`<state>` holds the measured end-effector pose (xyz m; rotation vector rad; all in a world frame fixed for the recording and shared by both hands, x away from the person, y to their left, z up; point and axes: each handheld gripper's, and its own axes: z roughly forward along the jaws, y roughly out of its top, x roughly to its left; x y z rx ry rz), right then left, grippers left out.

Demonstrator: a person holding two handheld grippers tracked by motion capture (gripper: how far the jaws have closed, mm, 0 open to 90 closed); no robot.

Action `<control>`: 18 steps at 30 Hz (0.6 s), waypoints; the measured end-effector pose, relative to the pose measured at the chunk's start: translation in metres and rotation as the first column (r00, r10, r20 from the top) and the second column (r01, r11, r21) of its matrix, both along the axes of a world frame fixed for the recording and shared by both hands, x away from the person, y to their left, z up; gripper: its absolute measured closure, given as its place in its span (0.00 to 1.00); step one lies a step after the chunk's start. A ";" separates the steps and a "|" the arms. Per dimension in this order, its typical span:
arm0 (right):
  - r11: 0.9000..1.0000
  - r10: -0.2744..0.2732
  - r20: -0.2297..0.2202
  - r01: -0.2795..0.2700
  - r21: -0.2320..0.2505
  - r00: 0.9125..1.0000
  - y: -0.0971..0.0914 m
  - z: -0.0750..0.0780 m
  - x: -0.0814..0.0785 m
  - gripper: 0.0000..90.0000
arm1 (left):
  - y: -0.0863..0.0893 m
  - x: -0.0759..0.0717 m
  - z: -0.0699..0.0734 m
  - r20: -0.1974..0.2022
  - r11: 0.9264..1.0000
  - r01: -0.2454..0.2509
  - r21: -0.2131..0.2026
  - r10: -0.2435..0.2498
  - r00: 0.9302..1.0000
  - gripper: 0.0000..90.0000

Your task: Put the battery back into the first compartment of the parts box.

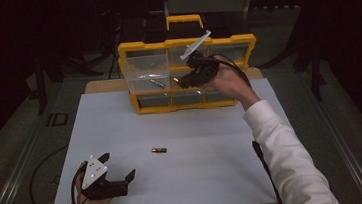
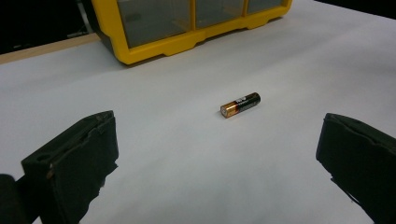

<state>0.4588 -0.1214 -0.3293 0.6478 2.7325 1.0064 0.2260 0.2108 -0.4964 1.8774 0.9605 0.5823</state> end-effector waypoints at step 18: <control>0.992 -0.078 0.054 0.072 0.103 0.995 0.003 0.070 0.013 0.86 | 0.000 0.000 0.000 -0.002 1.000 0.000 -0.002 0.000 1.000 0.00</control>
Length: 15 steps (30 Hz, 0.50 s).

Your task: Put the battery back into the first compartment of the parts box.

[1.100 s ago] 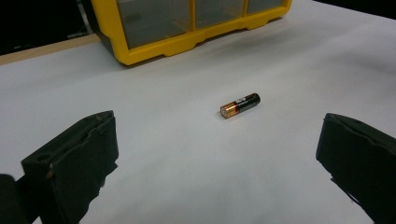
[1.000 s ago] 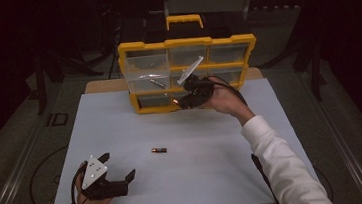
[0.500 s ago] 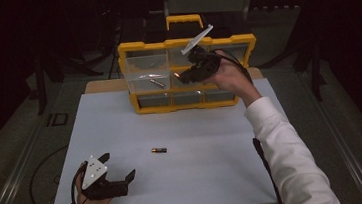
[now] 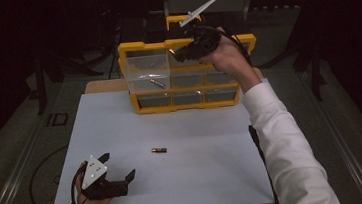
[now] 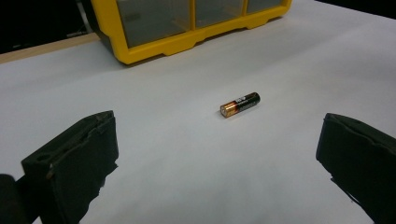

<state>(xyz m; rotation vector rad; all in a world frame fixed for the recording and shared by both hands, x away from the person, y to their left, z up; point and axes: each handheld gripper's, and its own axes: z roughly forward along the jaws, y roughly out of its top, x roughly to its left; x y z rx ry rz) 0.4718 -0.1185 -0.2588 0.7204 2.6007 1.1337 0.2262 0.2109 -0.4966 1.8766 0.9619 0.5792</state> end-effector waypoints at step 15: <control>0.998 0.044 0.025 -0.045 0.048 0.999 0.034 0.013 -0.005 0.85 | 0.001 -0.001 0.000 0.003 1.000 -0.002 0.002 0.001 1.000 0.00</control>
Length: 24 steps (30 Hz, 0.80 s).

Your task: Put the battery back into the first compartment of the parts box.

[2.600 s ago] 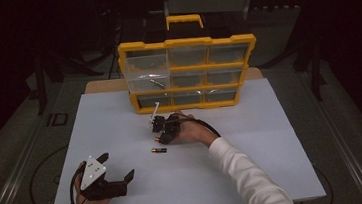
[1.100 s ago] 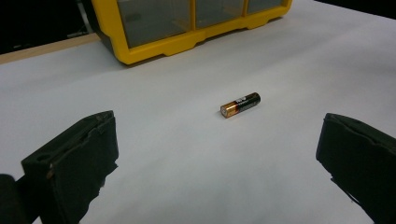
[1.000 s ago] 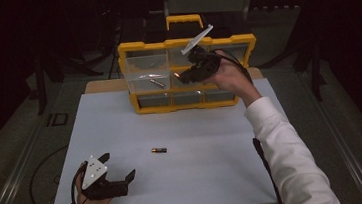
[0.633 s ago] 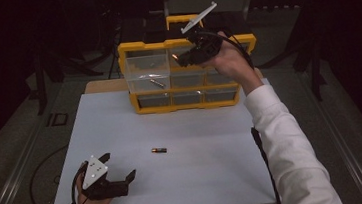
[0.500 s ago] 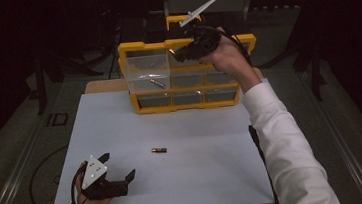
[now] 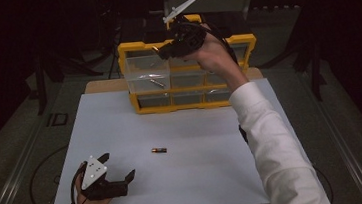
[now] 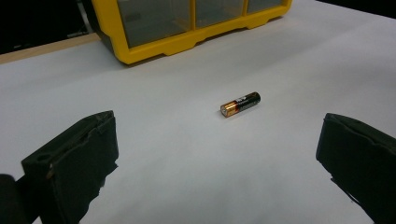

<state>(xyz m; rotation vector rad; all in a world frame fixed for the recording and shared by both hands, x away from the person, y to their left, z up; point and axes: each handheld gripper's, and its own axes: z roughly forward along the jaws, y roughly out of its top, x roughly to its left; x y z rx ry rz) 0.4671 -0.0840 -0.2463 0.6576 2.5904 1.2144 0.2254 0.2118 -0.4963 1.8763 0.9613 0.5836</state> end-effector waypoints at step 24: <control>0.997 -0.078 0.039 0.078 -0.009 0.996 -0.027 -0.025 -0.006 0.11 | -0.001 0.001 0.000 -0.003 1.000 0.001 0.003 -0.001 1.000 0.00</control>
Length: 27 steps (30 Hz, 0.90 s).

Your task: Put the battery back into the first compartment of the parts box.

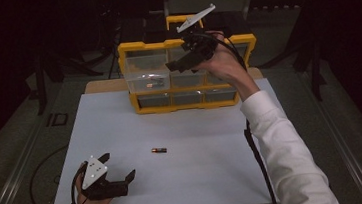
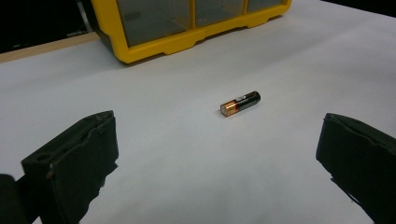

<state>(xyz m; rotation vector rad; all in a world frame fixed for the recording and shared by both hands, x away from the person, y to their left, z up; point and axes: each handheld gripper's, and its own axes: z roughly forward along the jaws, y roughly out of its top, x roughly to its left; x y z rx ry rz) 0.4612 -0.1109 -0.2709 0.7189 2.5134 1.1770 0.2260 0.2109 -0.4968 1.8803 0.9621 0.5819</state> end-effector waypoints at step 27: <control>0.992 0.057 -0.089 -0.067 -0.111 0.994 -0.004 -0.100 -0.025 0.13 | -0.001 0.000 0.000 -0.001 1.000 0.002 0.000 -0.002 1.000 0.00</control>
